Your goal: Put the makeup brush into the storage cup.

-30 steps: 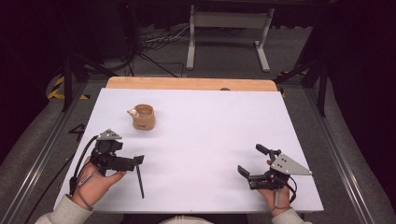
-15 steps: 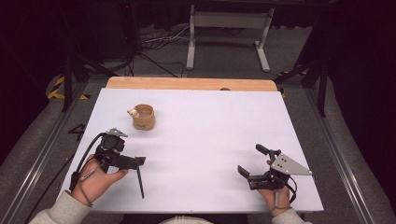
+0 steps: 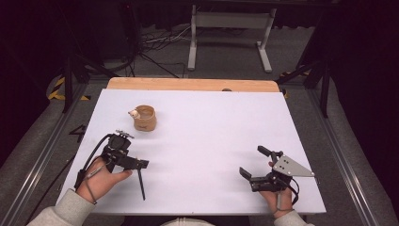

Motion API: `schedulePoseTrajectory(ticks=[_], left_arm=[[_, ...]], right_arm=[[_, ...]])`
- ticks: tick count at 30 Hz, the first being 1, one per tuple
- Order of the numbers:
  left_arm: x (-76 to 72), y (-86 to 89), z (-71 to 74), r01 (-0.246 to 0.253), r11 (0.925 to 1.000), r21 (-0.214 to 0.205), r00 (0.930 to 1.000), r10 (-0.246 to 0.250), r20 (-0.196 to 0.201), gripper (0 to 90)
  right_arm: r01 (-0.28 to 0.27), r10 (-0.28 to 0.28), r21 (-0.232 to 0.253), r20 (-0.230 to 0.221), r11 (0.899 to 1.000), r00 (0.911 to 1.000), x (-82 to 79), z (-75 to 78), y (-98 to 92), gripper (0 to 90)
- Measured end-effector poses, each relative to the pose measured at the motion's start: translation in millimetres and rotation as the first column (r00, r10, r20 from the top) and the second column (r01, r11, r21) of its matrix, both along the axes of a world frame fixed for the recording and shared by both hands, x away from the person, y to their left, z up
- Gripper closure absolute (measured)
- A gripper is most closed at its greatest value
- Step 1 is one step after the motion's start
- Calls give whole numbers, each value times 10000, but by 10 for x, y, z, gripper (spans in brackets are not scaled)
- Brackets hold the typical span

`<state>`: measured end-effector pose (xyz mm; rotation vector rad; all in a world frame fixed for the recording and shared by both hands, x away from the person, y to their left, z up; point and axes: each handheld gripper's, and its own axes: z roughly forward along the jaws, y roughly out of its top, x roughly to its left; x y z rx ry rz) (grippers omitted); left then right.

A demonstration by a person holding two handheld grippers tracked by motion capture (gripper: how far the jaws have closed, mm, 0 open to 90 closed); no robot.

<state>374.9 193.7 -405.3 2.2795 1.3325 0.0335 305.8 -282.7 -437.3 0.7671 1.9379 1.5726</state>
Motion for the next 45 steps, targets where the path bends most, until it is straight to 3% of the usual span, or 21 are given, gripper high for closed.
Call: schedulePoseTrajectory(ticks=[10, 22, 24, 39, 45], left_arm=[[32, -27, -64, 158, 9979, 631, 9995, -140, -291, 91], [69, -44, -181, 58, 9963, 858, 9985, -11, -544, 131], [79, -38, -197, 138, 9941, 1073, 9986, -82, -529, 145], [73, -42, -287, 174, 9932, 1150, 9972, -90, -736, 250], [64, -49, -291, 183, 9908, 1339, 9984, -109, -559, 305]], right_arm=[[16, -16, -31, -26, 10000, 10000, -2, 1, 4, 0], [-60, 61, 56, -59, 10000, 10000, 0, -1, -6, 0], [-52, 52, 45, -60, 10000, 10000, 0, -2, -4, 0], [-72, 72, -12, -28, 10000, 10000, -1, 0, 1, 4], [-76, 76, -17, -54, 10000, 10000, 0, -2, 1, 4]])
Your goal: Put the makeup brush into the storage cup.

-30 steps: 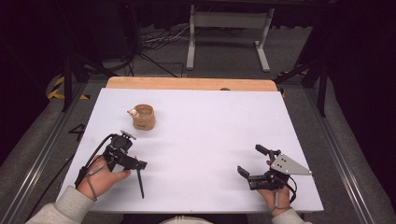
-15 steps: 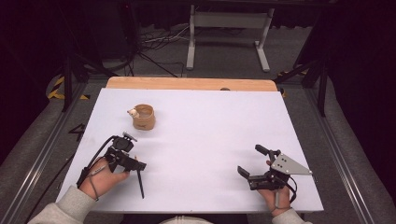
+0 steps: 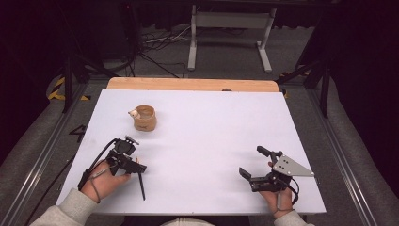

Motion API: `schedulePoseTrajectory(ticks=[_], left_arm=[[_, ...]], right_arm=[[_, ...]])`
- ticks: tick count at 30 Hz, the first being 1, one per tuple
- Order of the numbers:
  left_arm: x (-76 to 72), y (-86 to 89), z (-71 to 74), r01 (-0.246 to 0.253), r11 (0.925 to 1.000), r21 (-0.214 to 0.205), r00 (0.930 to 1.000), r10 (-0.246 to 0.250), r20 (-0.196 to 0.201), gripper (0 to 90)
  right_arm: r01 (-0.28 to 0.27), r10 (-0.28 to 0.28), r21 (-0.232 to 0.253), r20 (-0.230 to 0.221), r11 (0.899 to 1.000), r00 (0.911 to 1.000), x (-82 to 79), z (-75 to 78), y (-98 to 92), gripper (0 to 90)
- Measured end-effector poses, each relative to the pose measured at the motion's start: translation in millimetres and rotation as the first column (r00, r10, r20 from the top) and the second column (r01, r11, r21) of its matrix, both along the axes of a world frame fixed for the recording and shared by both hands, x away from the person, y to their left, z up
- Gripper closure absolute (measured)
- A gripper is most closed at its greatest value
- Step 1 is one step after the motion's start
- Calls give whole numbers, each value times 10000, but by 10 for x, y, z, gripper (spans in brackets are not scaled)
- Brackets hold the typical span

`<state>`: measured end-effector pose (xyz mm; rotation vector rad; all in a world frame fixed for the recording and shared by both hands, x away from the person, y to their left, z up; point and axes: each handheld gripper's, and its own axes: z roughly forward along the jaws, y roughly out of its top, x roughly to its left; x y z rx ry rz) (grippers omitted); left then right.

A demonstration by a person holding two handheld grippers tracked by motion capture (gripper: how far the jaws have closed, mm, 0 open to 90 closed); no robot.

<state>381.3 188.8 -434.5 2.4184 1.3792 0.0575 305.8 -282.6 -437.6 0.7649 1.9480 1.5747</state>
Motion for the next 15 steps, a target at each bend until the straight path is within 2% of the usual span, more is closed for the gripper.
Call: schedulePoseTrajectory(ticks=[6, 10, 13, 15], left_arm=[[-14, -11, 11, -44, 9998, 180, 10000, 43, 12, 377], [-44, -33, 23, 205, 9991, 378, 9998, -203, -62, 454], [-47, -37, 24, 145, 9986, 504, 9999, -145, -3, 495], [-49, -40, 25, 181, 9969, 761, 9997, -192, 143, 542]], right_arm=[[-4, 4, -55, -29, 10000, 10000, 3, -3, 4, 5], [-26, 26, -44, -37, 10000, 10000, 3, -4, 4, 6], [-44, 44, -55, -24, 10000, 10000, 2, -2, 8, 6], [-39, 39, -67, -16, 10000, 10000, -1, -1, 9, 6]])
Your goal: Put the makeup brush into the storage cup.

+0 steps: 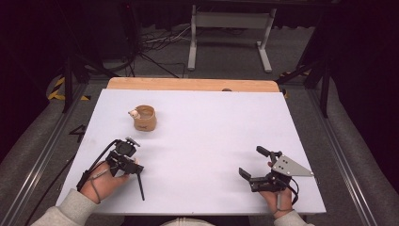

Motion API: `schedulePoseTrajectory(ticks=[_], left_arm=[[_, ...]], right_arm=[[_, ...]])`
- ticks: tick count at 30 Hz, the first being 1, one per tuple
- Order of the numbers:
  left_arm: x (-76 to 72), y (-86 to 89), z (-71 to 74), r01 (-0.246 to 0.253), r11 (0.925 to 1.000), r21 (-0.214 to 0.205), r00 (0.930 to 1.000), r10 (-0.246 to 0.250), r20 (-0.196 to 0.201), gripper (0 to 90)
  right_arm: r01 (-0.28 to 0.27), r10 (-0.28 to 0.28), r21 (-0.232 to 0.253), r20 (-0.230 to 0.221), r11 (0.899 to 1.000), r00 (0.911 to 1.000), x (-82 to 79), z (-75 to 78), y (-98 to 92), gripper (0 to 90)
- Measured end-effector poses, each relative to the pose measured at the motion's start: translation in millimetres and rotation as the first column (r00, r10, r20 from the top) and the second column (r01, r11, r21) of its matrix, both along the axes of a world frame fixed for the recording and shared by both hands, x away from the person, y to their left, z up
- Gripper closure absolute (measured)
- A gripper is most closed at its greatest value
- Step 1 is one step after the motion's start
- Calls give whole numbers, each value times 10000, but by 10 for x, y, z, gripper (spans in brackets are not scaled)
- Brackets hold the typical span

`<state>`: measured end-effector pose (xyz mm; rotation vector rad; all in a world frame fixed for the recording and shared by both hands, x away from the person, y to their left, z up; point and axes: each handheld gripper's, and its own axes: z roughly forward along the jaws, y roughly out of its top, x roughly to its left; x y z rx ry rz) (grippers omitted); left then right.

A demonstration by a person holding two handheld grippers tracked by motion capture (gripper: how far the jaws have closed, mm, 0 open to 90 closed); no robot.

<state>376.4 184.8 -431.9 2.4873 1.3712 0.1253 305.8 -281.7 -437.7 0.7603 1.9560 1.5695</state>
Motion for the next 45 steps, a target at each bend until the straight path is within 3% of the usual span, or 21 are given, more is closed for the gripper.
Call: schedulePoseTrajectory(ticks=[3, 9, 23, 34, 39, 45], left_arm=[[-15, -6, 5, 77, 9994, 336, 9999, -82, 146, 640], [-24, 4, 9, 213, 9989, 407, 9997, -217, 105, 822], [-2, 0, 39, 512, 9979, 396, 9987, -514, 39, 830], [-29, 11, 287, 758, 9970, -137, 9915, -739, 1073, 831], [-35, 15, 388, 1044, 9938, -391, 9838, -974, 1504, 831], [-55, 45, 530, 1233, 9873, -1001, 9674, -971, 2339, 832]], right_arm=[[-16, 16, -1, -18, 10000, 10000, 2, -2, 1, 7], [-73, 73, -43, 22, 10000, 10000, 0, 0, 9, 9], [-86, 86, -29, 25, 10000, 10000, -2, 2, 11, 10], [-87, 87, -18, 12, 10000, 10000, -1, 1, 10, 11], [-89, 89, -11, 14, 10000, 10000, -1, 1, 10, 11], [-83, 83, -13, 21, 10000, 10000, -2, 2, 8, 11]])
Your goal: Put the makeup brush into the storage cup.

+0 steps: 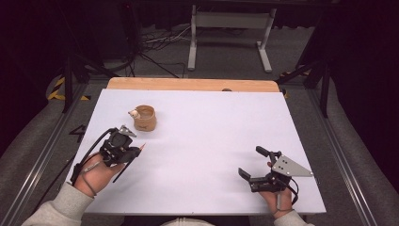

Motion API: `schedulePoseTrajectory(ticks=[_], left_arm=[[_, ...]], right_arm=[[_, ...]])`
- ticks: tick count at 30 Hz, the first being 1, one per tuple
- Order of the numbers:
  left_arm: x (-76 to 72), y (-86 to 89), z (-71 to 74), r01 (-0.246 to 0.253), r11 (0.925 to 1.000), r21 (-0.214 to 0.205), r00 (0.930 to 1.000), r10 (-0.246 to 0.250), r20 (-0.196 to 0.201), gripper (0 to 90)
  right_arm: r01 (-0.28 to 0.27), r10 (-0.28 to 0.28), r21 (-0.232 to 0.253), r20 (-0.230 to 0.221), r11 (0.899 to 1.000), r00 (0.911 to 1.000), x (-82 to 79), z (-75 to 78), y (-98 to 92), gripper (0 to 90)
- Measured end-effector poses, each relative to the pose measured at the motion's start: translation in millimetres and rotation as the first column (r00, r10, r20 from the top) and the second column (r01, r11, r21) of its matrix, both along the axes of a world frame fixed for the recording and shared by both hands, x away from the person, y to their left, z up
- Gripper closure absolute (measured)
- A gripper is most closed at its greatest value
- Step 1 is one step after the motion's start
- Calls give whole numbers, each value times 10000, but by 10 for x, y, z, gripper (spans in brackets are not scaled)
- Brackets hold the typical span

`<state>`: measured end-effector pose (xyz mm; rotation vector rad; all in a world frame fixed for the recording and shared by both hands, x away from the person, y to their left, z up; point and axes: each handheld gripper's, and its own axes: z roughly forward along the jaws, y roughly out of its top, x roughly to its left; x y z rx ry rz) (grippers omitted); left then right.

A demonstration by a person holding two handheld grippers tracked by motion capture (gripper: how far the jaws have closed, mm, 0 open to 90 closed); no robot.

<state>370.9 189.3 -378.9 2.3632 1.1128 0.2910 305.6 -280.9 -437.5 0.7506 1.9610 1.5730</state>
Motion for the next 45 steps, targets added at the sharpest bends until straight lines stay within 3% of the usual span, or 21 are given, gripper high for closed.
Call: schedulePoseTrajectory(ticks=[8, 14, 15, 23, 27, 28, 31, 33, 34, 37, 39, 40, 41, 42, 44, 45], left_arm=[[-18, 42, 122, 132, 9974, -705, 9977, -84, 671, 832], [-47, 54, 169, 520, 9913, -1209, 9875, -330, 1541, 831], [-52, 50, 168, 554, 9884, -1415, 9864, -322, 1611, 831], [-70, 46, 208, 816, 9782, -1912, 9735, -372, 2254, 832], [-76, 44, 226, 1038, 9688, -2249, 9662, -445, 2540, 831], [-81, 39, 227, 1103, 9618, -2504, 9638, -420, 2631, 831], [-81, 41, 235, 1169, 9559, -2693, 9591, -383, 2804, 831], [-77, 52, 245, 1258, 9458, -2995, 9546, -332, 2960, 831], [-70, 61, 255, 1320, 9372, -3230, 9509, -276, 3084, 831], [-68, 72, 273, 1593, 9249, -3453, 9381, -329, 3447, 831], [-66, 77, 278, 1771, 9074, -3811, 9360, -357, 3501, 831], [-66, 77, 278, 1771, 9074, -3811, 9360, -357, 3501, 831], [-61, 80, 280, 1840, 9031, -3881, 9318, -346, 3613, 831], [-50, 88, 274, 2086, 8853, -4155, 9250, -407, 3778, 831], [-32, 95, 258, 2182, 8729, -4365, 9195, -339, 3917, 831], [-32, 95, 258, 2182, 8729, -4365, 9195, -339, 3917, 831]], right_arm=[[-8, 8, 13, 4, 10000, 10000, -1, 0, -1, 10], [-28, 28, 18, 12, 10000, 10000, 2, -1, -1, 10], [-26, 26, 20, 8, 10000, 10000, 1, -1, -1, 10], [-41, 41, 54, 37, 10000, 10000, -3, 2, -2, 10], [-42, 42, 91, 55, 10000, 10000, -5, 2, -5, 10], [-44, 43, 91, 68, 9999, 10000, -5, 2, -6, 10], [-47, 47, 92, 76, 9999, 10000, -5, 3, -5, 10], [-66, 65, 82, 115, 9999, 9999, -5, 4, -4, 10], [-61, 60, 69, 123, 10000, 9999, -6, 5, -6, 10], [-56, 55, 92, 118, 9999, 9999, -4, 1, -6, 10], [-57, 56, 110, 101, 9999, 9999, -4, 0, -7, 10], [-60, 59, 116, 102, 9999, 9999, -3, 0, -7, 10], [-60, 59, 116, 102, 9999, 9999, -3, 0, -7, 10], [-65, 64, 145, 82, 9999, 9999, -4, -1, -8, 10], [-63, 62, 141, 81, 9999, 9999, -5, -1, -8, 10], [-63, 62, 141, 81, 9999, 9999, -5, -1, -8, 10]])
